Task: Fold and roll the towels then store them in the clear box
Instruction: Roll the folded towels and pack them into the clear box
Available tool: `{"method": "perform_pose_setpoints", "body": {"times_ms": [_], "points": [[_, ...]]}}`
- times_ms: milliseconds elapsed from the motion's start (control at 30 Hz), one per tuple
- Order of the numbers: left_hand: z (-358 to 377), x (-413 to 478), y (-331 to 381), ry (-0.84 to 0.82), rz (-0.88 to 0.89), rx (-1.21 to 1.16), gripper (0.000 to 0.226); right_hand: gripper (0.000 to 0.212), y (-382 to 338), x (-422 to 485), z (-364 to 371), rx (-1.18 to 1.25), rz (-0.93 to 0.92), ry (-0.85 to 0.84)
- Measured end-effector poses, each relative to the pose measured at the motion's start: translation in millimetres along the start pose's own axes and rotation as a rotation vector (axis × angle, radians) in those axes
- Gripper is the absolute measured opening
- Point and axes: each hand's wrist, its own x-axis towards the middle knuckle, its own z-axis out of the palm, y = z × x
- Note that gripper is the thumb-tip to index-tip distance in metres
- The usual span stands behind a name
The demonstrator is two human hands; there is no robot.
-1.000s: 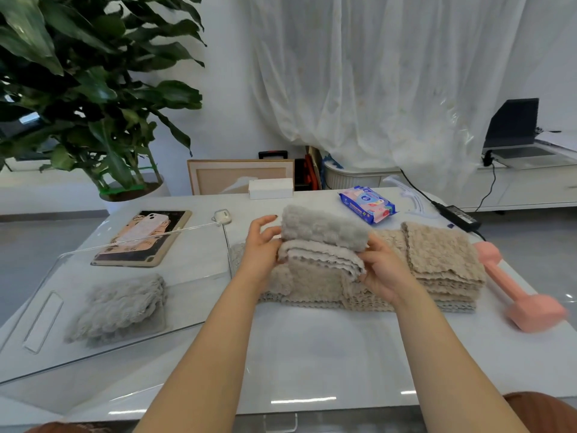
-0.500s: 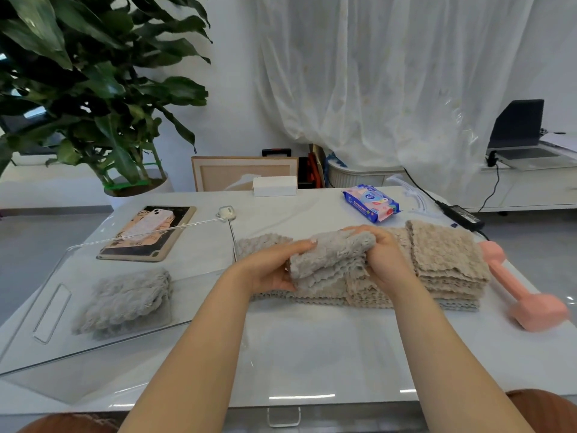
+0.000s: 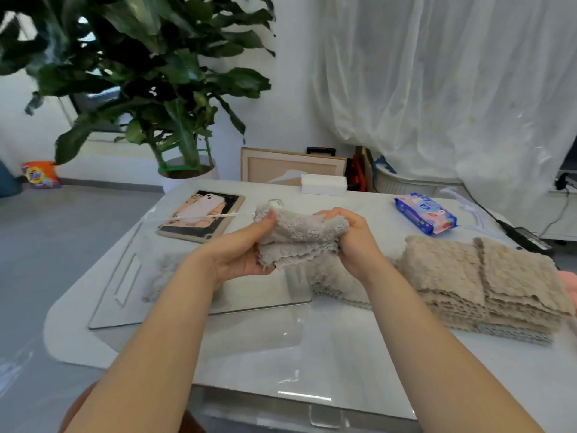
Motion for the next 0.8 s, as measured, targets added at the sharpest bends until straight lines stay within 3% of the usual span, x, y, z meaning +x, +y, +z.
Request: {"method": "perform_pose_setpoints", "body": {"times_ms": [133, 300, 433, 567, 667, 800], "points": [[-58, -27, 0, 0.108, -0.051, -0.085, 0.068, 0.053, 27, 14, 63, -0.219, -0.056, -0.06], [-120, -57, 0, 0.284, -0.129, -0.091, 0.042, 0.051, 63, 15, 116, -0.45, -0.079, -0.232], [-144, -67, -5, 0.3, -0.208, 0.404, 0.028, 0.044, 75, 14, 126, -0.487, 0.162, -0.351], [-154, -60, -8, 0.267, -0.279, 0.859, 0.032, 0.019, 76, 15, 130, -0.504, 0.5, -0.496], [-160, -44, -12, 0.263, -0.387, 1.271, 0.042, 0.006, 81, 14, 147, -0.746, 0.541, -0.665], [-156, -27, -30, 0.228, -0.574, 1.739, 0.04, 0.015, 105, 19, 174, -1.123, 0.555, -0.824]]}}
